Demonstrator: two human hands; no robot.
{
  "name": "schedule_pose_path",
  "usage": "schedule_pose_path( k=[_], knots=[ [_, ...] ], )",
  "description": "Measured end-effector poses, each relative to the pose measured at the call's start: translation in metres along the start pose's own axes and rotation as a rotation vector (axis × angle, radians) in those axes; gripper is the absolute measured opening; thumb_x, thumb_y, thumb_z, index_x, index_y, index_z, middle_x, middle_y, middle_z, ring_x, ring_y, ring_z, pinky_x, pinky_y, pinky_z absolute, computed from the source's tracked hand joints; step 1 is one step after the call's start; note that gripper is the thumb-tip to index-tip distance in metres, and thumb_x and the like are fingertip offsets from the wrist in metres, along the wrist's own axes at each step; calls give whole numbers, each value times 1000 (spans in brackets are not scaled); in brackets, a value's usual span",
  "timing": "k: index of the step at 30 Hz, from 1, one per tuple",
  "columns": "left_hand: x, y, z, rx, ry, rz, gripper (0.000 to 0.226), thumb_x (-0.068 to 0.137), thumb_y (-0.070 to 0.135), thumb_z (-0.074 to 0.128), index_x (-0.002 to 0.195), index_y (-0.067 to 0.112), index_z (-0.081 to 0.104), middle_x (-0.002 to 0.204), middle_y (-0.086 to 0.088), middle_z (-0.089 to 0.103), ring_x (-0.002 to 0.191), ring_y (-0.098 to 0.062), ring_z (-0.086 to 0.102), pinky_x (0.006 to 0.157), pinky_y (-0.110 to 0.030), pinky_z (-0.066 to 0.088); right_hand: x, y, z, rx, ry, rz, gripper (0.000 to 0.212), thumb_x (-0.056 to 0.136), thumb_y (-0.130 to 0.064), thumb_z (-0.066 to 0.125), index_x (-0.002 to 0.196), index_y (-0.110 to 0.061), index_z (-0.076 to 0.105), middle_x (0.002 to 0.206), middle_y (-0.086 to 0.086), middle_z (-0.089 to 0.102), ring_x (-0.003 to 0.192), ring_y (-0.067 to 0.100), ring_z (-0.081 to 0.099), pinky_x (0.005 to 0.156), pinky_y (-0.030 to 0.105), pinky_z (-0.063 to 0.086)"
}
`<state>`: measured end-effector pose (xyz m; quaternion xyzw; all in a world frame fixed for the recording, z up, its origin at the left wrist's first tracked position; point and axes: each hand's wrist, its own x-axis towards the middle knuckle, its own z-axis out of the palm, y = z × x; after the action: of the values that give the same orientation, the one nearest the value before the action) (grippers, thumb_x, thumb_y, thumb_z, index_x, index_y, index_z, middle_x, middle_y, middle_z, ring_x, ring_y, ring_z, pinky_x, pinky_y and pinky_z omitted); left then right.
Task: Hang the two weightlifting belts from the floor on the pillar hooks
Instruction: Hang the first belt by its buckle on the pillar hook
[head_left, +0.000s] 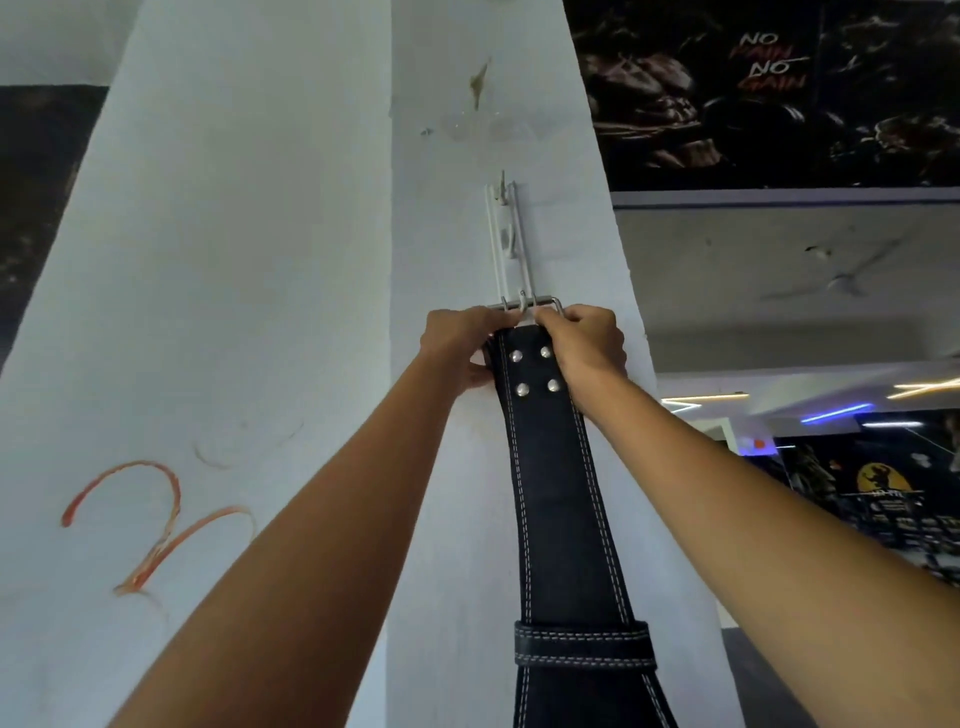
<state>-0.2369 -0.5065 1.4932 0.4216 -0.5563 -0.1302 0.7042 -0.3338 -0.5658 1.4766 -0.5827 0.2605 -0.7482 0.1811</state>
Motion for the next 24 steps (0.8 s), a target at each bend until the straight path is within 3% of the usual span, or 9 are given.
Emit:
schedule_pose_path(
  k=[3,5,7,9,12,14,17,20,24],
  knots=[
    [-10,-4,2,-31,-3,55,26,78,23,75,93,4,64,77,-5,61,59,-20,61,40,-21,53,-6,0,-1,33,-11,-23,26,82,-40,59,74,-16,56,67,1,59,72,28,59,65,33,43],
    [-19,-17,4,-36,-2,125,24,83,28,70,89,6,64,77,-5,64,65,-20,64,46,-23,55,-13,5,-2,108,-75,-26,27,86,-41,56,94,-15,57,89,4,63,89,27,62,78,37,49],
    [-36,-35,3,-120,-78,172,25,89,23,63,106,5,61,94,-7,65,75,-17,65,47,-21,53,-27,16,-9,236,-173,7,42,87,-37,57,123,-18,47,122,7,55,109,25,57,93,42,49],
    [-64,-60,-2,-175,-153,150,41,91,20,61,129,10,49,114,-2,60,90,-17,65,53,-22,54,-54,35,-25,297,-255,-5,54,87,-29,59,134,-24,34,136,3,43,114,16,52,96,33,48],
    [-110,-109,-11,-184,-261,49,34,92,21,59,124,10,56,108,-6,68,85,-19,69,61,-24,55,-112,77,-55,326,-366,-12,53,89,-15,58,136,-21,34,117,-5,52,85,-10,61,69,7,50],
    [-145,-146,-13,-202,-268,49,24,92,19,58,110,7,67,96,-8,73,81,-17,70,67,-26,54,-156,112,-72,379,-374,43,41,88,-12,58,127,-16,48,104,-5,65,79,-7,66,64,8,50],
    [-193,-195,-14,-292,-126,8,19,90,14,59,104,7,70,89,-7,74,78,-17,70,69,-28,56,-217,161,-91,406,-340,179,18,85,-8,59,97,-21,64,80,-12,75,75,0,69,66,13,51],
    [-241,-245,-16,-322,-73,-117,12,86,8,63,94,9,71,86,-9,75,77,-23,71,70,-33,59,-265,199,-106,419,-323,354,16,82,-8,62,95,-17,67,86,-4,76,81,9,71,69,21,55],
    [-297,-307,-20,-267,-86,-307,12,85,6,63,93,6,72,87,-7,77,79,-21,73,68,-28,57,-304,231,-125,435,-279,465,16,75,-8,67,90,-13,67,81,-8,76,79,6,71,70,16,55]
  ],
)
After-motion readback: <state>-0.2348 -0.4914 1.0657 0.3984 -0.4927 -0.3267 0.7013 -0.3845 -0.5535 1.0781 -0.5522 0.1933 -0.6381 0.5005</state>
